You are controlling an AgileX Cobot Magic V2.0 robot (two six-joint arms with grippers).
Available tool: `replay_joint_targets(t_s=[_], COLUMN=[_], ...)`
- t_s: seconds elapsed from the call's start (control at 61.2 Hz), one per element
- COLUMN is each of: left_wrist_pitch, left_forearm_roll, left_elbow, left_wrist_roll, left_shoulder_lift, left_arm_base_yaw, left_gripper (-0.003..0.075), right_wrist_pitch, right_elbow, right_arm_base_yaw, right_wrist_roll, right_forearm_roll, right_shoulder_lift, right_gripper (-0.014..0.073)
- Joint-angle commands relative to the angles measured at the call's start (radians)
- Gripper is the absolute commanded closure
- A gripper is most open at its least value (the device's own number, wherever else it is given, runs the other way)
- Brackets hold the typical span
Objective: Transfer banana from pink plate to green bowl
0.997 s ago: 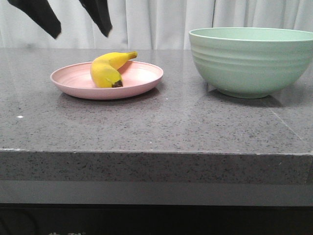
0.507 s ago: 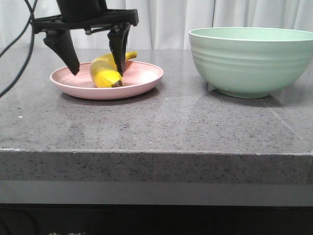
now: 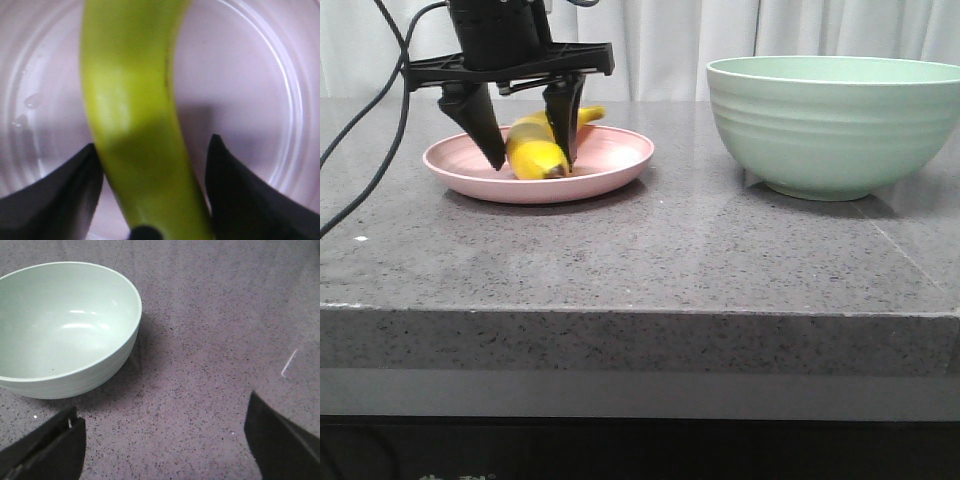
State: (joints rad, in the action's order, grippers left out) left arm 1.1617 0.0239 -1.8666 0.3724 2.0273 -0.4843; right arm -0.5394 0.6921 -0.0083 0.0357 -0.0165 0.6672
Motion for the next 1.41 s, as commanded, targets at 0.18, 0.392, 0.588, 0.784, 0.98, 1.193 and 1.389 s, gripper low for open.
replay_joint_targets(t_s=[0.18, 0.392, 0.588, 0.784, 0.98, 1.193, 1.389], left_wrist_pitch=[-0.012, 0.068, 0.103, 0.051, -0.043, -0.194, -0.271], left_forearm_roll=[0.005, 0.005, 0.112, 0.226, 0.25, 0.406, 0.516], left_elbow=[-0.061, -0.153, -0.164, -0.105, 0.073, 0.351, 0.587], left_wrist_roll=[0.007, -0.047, -0.211, -0.306, -0.354, -0.495, -0.599], left_shoulder_lift=[-0.058, -0.071, -0.17, -0.312, -0.496, -0.71, -0.875], left_arm_base_yaw=[-0.009, -0.009, 0.016, 0.067, 0.082, 0.082, 0.082], left_gripper=[0.0505, 0.0508, 0.0508, 0.0508, 0.0508, 0.0508, 0.0508], right_wrist_pitch=[0.079, 0.079, 0.075, 0.068, 0.048, -0.003, -0.105], right_elbow=[0.025, 0.025, 0.025, 0.025, 0.025, 0.025, 0.025], right_arm_base_yaw=[-0.002, -0.002, -0.002, -0.002, -0.002, -0.002, -0.002], right_wrist_roll=[0.0, 0.0, 0.0, 0.0, 0.0, 0.0, 0.0], right_forearm_roll=[-0.012, -0.012, -0.012, -0.001, 0.024, 0.054, 0.095], right_shoulder_lift=[0.007, 0.007, 0.007, 0.007, 0.007, 0.007, 0.007], right_gripper=[-0.0059, -0.0059, -0.0059, -0.0059, -0.0059, -0.0059, -0.0059])
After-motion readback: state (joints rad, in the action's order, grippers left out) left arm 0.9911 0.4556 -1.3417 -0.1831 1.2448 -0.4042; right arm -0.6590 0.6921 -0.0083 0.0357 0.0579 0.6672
